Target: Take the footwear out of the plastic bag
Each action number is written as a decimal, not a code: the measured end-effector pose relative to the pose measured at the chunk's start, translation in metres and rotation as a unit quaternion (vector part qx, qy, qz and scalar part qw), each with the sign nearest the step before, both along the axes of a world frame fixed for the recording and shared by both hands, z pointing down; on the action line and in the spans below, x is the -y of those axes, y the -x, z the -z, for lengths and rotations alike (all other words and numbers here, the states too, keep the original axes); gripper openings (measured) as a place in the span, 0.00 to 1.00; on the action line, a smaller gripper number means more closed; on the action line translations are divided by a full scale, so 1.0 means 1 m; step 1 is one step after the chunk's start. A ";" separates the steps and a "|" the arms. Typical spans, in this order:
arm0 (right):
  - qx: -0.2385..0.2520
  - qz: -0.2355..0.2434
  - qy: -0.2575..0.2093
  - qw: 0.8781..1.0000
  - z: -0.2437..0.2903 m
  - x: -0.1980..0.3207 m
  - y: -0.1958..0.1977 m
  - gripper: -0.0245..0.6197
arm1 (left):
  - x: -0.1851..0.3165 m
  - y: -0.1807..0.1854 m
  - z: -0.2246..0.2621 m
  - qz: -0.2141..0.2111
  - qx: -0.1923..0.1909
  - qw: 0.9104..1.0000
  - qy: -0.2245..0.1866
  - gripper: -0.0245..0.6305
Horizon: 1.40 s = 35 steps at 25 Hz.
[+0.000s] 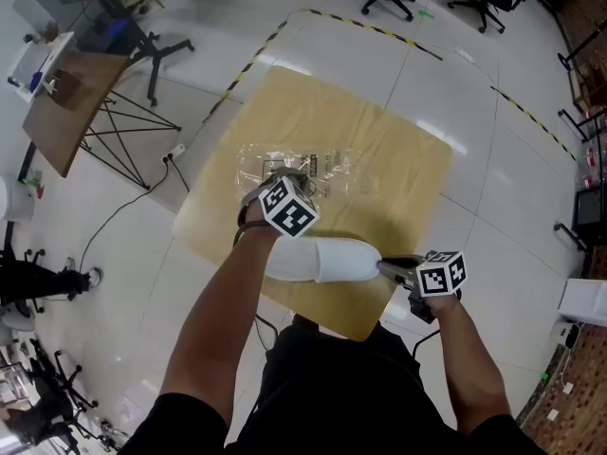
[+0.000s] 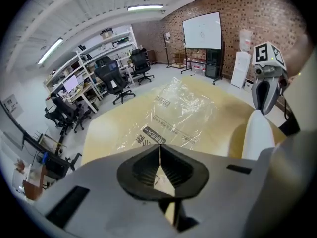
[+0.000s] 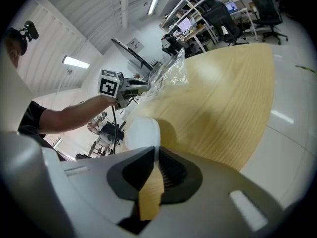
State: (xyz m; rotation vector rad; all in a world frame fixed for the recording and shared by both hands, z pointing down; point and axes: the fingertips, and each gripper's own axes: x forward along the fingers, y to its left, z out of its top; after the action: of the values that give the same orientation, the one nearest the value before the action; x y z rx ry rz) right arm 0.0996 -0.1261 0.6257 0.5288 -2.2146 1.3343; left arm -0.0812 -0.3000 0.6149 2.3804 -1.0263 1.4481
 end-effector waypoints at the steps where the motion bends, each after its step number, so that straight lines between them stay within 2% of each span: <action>1: 0.000 0.000 -0.001 1.000 0.001 0.002 0.001 0.09 | -0.001 -0.009 -0.005 -0.009 0.002 1.000 0.006 0.06; 6: -0.004 0.009 -0.003 1.000 -0.001 0.009 0.008 0.09 | -0.009 -0.028 -0.024 -0.026 0.010 0.999 0.032 0.06; 10: -0.011 -0.003 -0.008 1.000 -0.002 0.014 0.009 0.09 | -0.009 -0.027 -0.023 -0.027 0.014 0.999 0.025 0.09; 12: -0.030 -0.018 -0.024 0.999 -0.002 0.019 0.007 0.13 | -0.016 -0.033 -0.026 -0.038 -0.006 0.999 0.035 0.19; 14: -0.058 -0.027 -0.042 0.997 -0.001 0.022 0.005 0.30 | -0.020 -0.034 -0.021 -0.044 -0.020 0.998 0.030 0.22; 15: -0.075 -0.032 -0.053 0.995 0.000 0.022 0.003 0.33 | -0.022 -0.033 -0.016 -0.044 -0.028 0.998 0.024 0.22; 17: -0.105 -0.048 -0.076 0.990 0.006 0.021 -0.003 0.35 | -0.025 -0.028 -0.003 -0.036 -0.050 0.998 0.011 0.22; 19: -0.116 -0.070 -0.096 0.986 0.019 0.018 -0.007 0.35 | -0.035 -0.022 0.012 -0.028 -0.085 0.996 0.008 0.22; 21: -0.101 -0.095 -0.113 0.984 0.038 0.010 -0.007 0.30 | -0.052 -0.021 0.027 -0.026 -0.129 0.991 0.014 0.18; 25: -0.015 -0.168 -0.142 0.975 0.080 -0.012 -0.003 0.04 | -0.099 -0.015 0.055 -0.011 -0.206 0.978 0.009 0.10; 28: 0.048 -0.224 -0.176 0.957 0.105 -0.028 -0.001 0.04 | -0.149 -0.006 0.060 0.004 -0.233 0.972 0.007 0.05; 30: 0.066 -0.219 -0.194 0.954 0.116 -0.042 0.008 0.04 | -0.194 -0.004 0.055 -0.002 -0.227 0.974 0.015 0.05; 32: 0.069 -0.187 -0.202 0.959 0.123 -0.063 0.020 0.04 | -0.245 -0.003 0.053 0.001 -0.232 0.972 0.035 0.05; 35: 0.055 -0.128 -0.209 0.968 0.124 -0.098 0.029 0.04 | -0.304 -0.003 0.053 0.040 -0.252 0.965 0.054 0.05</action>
State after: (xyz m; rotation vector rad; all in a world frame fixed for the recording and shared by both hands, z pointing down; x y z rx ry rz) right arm 0.0707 -0.0277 0.5016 0.9398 -2.6054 1.0288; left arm -0.0778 0.0037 0.5622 2.4047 -0.8709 0.7764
